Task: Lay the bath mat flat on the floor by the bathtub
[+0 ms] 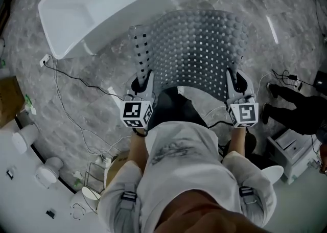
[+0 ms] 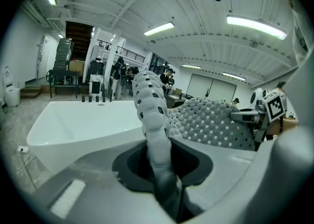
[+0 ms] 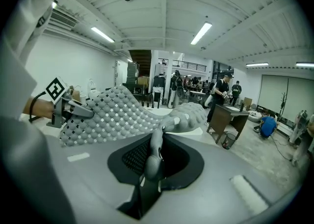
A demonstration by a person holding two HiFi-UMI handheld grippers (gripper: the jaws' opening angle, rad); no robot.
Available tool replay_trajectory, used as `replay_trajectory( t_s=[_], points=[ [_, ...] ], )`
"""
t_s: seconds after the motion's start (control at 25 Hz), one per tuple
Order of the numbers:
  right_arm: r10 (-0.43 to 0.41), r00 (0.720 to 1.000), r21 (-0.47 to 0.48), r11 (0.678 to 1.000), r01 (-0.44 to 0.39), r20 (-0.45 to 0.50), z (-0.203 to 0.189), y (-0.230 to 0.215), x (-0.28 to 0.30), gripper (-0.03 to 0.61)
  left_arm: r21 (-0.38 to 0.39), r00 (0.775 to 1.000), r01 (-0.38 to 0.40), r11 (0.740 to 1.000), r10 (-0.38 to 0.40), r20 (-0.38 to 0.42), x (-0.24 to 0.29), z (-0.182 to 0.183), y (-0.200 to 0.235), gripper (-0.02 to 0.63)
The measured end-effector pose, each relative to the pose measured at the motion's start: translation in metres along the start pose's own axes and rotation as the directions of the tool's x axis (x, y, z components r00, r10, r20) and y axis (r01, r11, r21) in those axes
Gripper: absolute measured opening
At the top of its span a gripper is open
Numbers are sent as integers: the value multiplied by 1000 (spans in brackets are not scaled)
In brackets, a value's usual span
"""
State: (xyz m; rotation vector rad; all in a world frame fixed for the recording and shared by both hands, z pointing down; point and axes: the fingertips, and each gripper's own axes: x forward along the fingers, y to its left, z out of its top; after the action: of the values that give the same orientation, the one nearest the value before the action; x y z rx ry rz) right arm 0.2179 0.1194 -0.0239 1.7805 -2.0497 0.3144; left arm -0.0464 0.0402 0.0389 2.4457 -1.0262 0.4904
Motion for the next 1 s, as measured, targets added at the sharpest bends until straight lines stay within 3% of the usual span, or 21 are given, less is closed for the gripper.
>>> replay_trajectory(
  t_s=[0.56, 1.0],
  points=[
    [-53, 993, -65, 997, 46, -107, -32, -56, 92, 46, -93, 997, 45, 995, -50, -57, 105, -20, 27, 87],
    [14, 990, -87, 996, -27, -139, -85, -112, 158, 46, -136, 997, -20, 991, 10, -76, 183, -58, 29, 87]
  ],
)
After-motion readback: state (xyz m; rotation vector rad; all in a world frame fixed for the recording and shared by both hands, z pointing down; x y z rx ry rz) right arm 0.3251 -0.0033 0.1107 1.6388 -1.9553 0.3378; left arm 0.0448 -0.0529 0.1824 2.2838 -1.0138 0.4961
